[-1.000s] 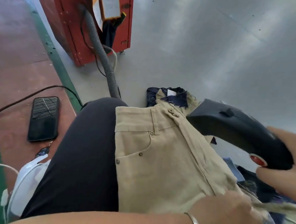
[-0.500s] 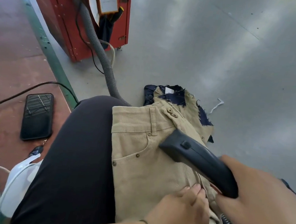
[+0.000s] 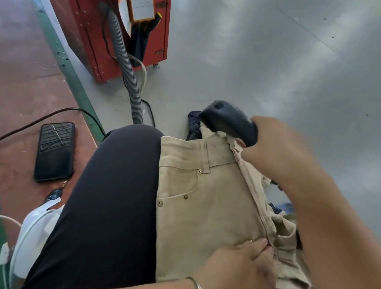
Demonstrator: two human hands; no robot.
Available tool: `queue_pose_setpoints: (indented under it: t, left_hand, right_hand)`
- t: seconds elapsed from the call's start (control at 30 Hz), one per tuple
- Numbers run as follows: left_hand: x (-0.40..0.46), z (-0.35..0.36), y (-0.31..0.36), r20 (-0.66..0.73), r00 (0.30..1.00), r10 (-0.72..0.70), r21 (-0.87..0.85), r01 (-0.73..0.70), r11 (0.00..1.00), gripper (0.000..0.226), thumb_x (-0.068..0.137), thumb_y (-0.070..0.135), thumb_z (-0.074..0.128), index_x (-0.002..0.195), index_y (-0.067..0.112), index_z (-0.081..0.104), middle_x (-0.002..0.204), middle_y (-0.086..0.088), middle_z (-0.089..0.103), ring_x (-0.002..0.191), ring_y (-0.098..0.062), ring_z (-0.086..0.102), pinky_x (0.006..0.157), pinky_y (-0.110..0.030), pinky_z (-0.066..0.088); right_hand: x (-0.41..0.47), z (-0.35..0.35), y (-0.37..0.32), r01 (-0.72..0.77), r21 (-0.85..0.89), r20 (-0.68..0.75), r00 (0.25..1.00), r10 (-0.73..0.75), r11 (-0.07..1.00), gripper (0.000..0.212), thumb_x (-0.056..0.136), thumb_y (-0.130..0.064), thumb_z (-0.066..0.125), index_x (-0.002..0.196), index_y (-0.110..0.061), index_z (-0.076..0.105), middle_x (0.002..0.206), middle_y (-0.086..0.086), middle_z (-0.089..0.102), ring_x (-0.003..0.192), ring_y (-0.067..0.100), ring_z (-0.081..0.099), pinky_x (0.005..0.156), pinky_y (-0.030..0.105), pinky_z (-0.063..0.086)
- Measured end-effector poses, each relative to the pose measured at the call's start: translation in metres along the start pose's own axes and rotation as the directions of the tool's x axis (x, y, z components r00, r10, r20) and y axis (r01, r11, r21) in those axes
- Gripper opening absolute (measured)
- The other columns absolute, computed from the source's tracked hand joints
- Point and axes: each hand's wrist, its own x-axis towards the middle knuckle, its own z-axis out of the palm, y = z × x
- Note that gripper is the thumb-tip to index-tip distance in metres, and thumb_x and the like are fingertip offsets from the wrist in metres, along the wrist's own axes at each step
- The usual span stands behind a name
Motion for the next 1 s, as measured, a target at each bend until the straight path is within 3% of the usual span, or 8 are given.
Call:
queue_pose_setpoints:
  t: [0.17,0.27,0.47,0.57,0.67,0.77,0.83,1.0]
  left_hand:
    - [0.025,-0.009,-0.004,-0.091,0.984,0.155,0.11,-0.145,0.983,0.058,0.088,0.019,0.015,0.112,0.033,0.066,0.116,0.015,0.064,0.11,-0.002,0.057,0.076,-0.016,0.051]
    - [0.051,-0.021,0.0,-0.176,0.951,0.255,0.116,-0.237,0.965,0.031,0.096,0.014,0.032,0.11,0.02,0.058,0.112,0.004,0.057,0.103,-0.015,0.054,0.066,-0.026,0.047]
    - [0.036,-0.031,-0.005,-0.095,0.995,0.043,0.016,-0.041,0.999,0.039,0.091,0.036,0.053,0.125,0.017,0.056,0.117,0.001,0.06,0.104,-0.018,0.056,0.094,-0.032,0.045]
    - [-0.005,-0.028,-0.016,-0.196,0.977,-0.089,-0.104,0.07,0.992,0.03,0.067,0.043,0.071,0.09,0.022,0.075,0.093,0.006,0.07,0.086,-0.012,0.066,0.074,-0.023,0.053]
    - [-0.024,-0.011,-0.021,-0.296,0.947,-0.123,-0.147,0.082,0.986,0.025,0.086,0.023,0.054,0.086,0.021,0.079,0.1,0.003,0.073,0.088,-0.009,0.069,0.06,-0.022,0.054]
    - [-0.024,-0.006,-0.021,-0.394,0.912,-0.115,-0.025,0.115,0.993,0.05,0.094,0.012,0.031,0.081,0.021,0.079,0.098,0.004,0.074,0.088,-0.007,0.07,0.059,-0.018,0.053]
    - [-0.021,-0.009,-0.022,-0.418,0.905,-0.075,0.03,0.096,0.995,0.047,0.09,0.008,0.035,0.078,0.021,0.079,0.096,0.003,0.074,0.086,-0.008,0.07,0.062,-0.018,0.052]
    - [-0.018,-0.001,-0.017,-0.341,0.937,-0.077,-0.029,0.071,0.997,0.032,0.075,0.015,0.048,0.078,0.021,0.079,0.096,0.004,0.074,0.088,-0.008,0.07,0.066,-0.017,0.054]
  right_hand:
    - [-0.047,-0.035,0.041,-0.035,0.125,-0.068,0.997,0.043,0.992,0.016,0.075,-0.021,0.07,0.081,-0.028,0.057,0.058,0.0,0.062,0.057,0.028,0.065,0.061,0.049,0.057]
    - [-0.087,-0.044,0.055,-0.114,0.113,-0.051,0.991,0.121,0.987,0.036,0.066,-0.02,0.076,0.085,-0.042,0.056,0.055,-0.005,0.063,0.048,0.024,0.063,0.053,0.049,0.056]
    - [-0.129,-0.029,0.091,-0.187,0.13,0.085,0.98,0.177,0.974,0.048,0.049,-0.054,0.054,0.096,-0.046,0.057,0.062,-0.013,0.065,0.044,0.012,0.059,0.037,0.028,0.048]
    - [-0.139,-0.022,0.108,-0.205,0.049,0.134,0.971,0.197,0.978,0.047,0.052,-0.051,0.059,0.099,-0.049,0.057,0.065,-0.015,0.066,0.05,0.01,0.063,0.048,0.027,0.054]
    - [-0.143,-0.018,0.098,-0.171,-0.001,0.167,0.971,0.168,0.985,0.049,0.052,-0.052,0.059,0.1,-0.059,0.052,0.07,-0.024,0.065,0.05,0.007,0.062,0.052,0.024,0.054]
    - [-0.138,-0.017,0.065,-0.114,-0.061,0.227,0.966,0.125,0.992,0.042,0.051,-0.046,0.06,0.09,-0.057,0.048,0.073,-0.027,0.061,0.048,0.007,0.057,0.05,0.028,0.051]
    - [-0.128,-0.015,0.047,-0.096,-0.062,0.244,0.964,0.109,0.993,0.041,0.057,-0.036,0.066,0.089,-0.05,0.046,0.063,-0.01,0.06,0.051,0.011,0.056,0.052,0.035,0.049]
    - [-0.088,-0.013,0.026,-0.018,-0.039,0.182,0.983,0.025,0.999,0.018,0.071,-0.023,0.066,0.082,-0.032,0.053,0.057,-0.005,0.057,0.052,0.011,0.054,0.046,0.027,0.035]
